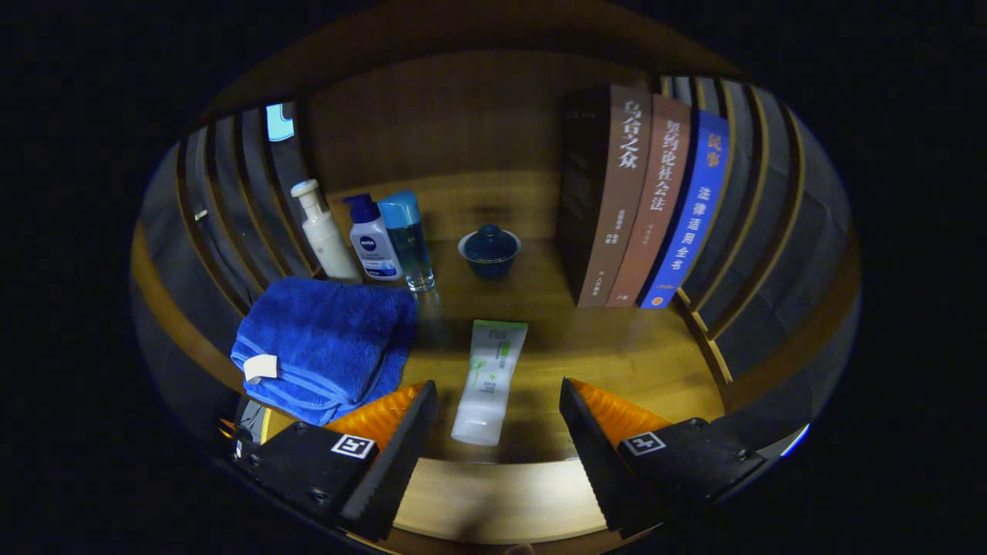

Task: Pull open the drawer, take out the items inside it, and place them on the countertop above the cabinet.

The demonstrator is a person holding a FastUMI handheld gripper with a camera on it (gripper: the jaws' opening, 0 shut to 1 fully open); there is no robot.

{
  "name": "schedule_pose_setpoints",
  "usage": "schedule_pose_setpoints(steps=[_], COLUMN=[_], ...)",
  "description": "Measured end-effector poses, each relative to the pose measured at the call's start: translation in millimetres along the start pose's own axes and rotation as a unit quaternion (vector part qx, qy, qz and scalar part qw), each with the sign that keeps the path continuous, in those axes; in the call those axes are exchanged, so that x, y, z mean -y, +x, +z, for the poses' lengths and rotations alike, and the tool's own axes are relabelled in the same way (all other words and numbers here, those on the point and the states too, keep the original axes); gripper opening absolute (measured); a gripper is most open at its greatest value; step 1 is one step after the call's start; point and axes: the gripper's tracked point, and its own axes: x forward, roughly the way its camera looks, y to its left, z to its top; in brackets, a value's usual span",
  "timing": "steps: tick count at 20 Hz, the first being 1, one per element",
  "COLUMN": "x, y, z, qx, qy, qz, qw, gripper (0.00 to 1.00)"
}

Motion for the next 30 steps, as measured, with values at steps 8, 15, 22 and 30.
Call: schedule_pose_setpoints(steps=[8, 15, 22, 30], x=[-19.0, -32.1, -53.8, -98.6], y=[-86.9, -155.9, -193.3, -213.0], z=[-27.1, -64.9, -141.0, -178.2], qx=[0.142, 0.233, 0.294, 0.305], qy=[-0.007, -0.011, -0.036, -0.047], qz=[0.019, 0.030, 0.015, 0.054], qw=[0.990, 0.972, 0.955, 0.950], gripper=[1.00, 1.00, 1.00, 0.99])
